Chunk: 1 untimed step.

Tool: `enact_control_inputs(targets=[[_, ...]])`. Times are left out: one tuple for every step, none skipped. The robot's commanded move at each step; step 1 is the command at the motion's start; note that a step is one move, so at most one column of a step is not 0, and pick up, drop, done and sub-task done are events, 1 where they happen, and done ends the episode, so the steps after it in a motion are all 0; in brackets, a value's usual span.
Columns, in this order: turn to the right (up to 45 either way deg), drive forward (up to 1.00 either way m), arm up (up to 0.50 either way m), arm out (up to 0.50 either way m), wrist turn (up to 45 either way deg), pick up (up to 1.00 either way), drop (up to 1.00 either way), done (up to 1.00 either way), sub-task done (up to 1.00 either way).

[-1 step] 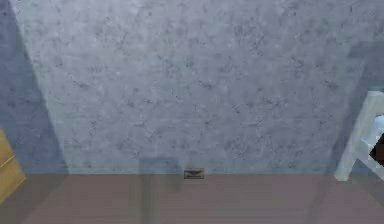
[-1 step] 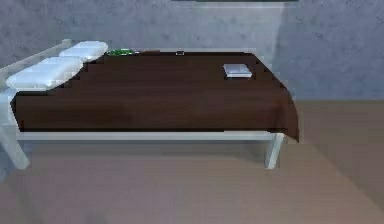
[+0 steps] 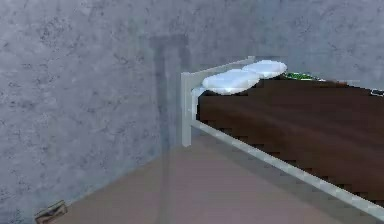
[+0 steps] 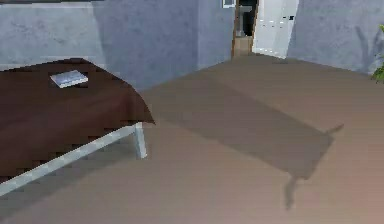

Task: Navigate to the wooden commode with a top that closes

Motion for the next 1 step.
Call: enact_control_inputs(targets=[[45.0,0.00,0.00,0.00,0.0,0.00,0.00,0.00,0.00]])
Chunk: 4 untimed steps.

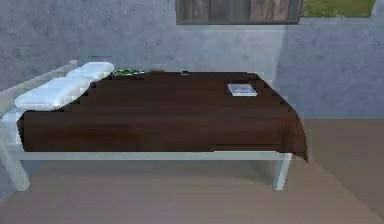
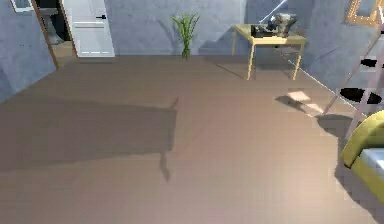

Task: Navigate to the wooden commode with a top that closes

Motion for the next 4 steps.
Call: enact_control_inputs(targets=[[45.0,0.00,0.00,0.00,0.0,0.00,0.00,0.00,0.00],[15.0,0.00,0.00,0.00,0.0,0.00,0.00,0.00,0.00],[0.0,1.00,0.00,0.00,0.0,0.00,0.00,0.00,0.00],[0.0,1.00,0.00,0.00,0.0,0.00,0.00,0.00,0.00]])
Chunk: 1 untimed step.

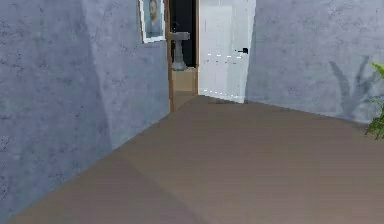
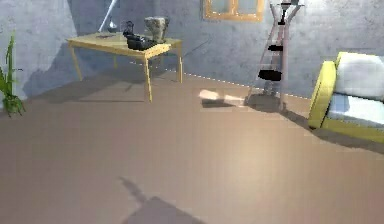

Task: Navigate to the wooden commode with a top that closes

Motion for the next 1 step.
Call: enact_control_inputs(targets=[[0.0,1.00,0.00,0.00,0.0,0.00,0.00,0.00,0.00]])
